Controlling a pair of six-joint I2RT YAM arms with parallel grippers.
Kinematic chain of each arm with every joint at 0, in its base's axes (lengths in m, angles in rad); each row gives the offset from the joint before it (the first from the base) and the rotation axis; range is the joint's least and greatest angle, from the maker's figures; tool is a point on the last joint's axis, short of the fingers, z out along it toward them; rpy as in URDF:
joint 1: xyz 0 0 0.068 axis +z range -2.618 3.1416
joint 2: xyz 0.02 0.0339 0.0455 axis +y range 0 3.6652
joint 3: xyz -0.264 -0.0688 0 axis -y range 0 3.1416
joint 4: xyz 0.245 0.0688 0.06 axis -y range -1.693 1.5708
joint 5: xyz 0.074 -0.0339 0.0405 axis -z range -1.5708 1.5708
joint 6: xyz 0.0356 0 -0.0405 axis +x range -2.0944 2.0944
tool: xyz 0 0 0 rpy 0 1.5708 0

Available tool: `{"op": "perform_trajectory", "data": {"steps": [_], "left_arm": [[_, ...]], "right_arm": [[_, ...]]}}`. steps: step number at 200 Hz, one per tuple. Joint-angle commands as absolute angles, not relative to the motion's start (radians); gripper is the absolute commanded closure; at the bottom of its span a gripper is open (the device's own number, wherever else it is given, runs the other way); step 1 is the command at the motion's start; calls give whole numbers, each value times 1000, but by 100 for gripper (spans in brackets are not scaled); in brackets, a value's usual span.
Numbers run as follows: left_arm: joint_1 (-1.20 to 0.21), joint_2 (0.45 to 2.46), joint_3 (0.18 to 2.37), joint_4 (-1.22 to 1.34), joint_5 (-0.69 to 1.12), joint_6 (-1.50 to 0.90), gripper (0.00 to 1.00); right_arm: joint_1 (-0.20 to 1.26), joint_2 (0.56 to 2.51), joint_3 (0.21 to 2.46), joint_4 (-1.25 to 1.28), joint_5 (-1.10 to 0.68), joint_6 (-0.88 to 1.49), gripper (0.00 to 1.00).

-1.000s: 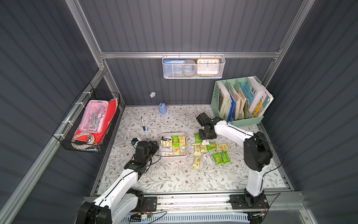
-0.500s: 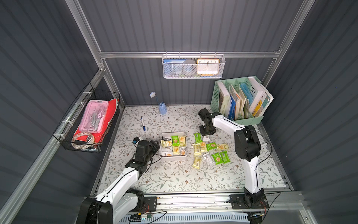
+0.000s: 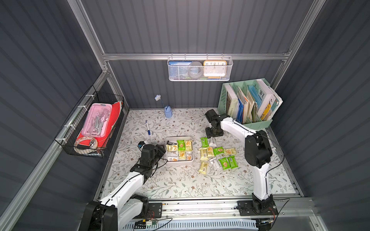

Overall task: Take the cookies out of the storage box
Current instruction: Place the cookie at the center of the board, then pick up the cookie from the storage box.

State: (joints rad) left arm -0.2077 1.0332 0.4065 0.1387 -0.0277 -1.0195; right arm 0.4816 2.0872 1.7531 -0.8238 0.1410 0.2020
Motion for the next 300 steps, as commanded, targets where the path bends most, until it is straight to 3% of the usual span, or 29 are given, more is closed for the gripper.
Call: {"op": "perform_trajectory", "data": {"steps": [1, 54, 114, 184, 300], "left_arm": [[-183, 1046, 405, 171, -7, -1017, 38], [-106, 1049, 358, 232, 72, -1085, 38], [-35, 931, 272, 200, 51, -1193, 39], [-35, 630, 258, -85, -123, -1246, 39], [-35, 509, 302, -216, -159, -1242, 39]], "right_arm": [[564, 1997, 1730, -800, 108, 164, 37], [790, 1917, 1599, -513, 45, -153, 36], [869, 2046, 1637, -408, 46, -548, 36], [897, 2223, 1814, -489, 63, -706, 37], [914, 2376, 1981, -562, 81, -823, 40]]}}
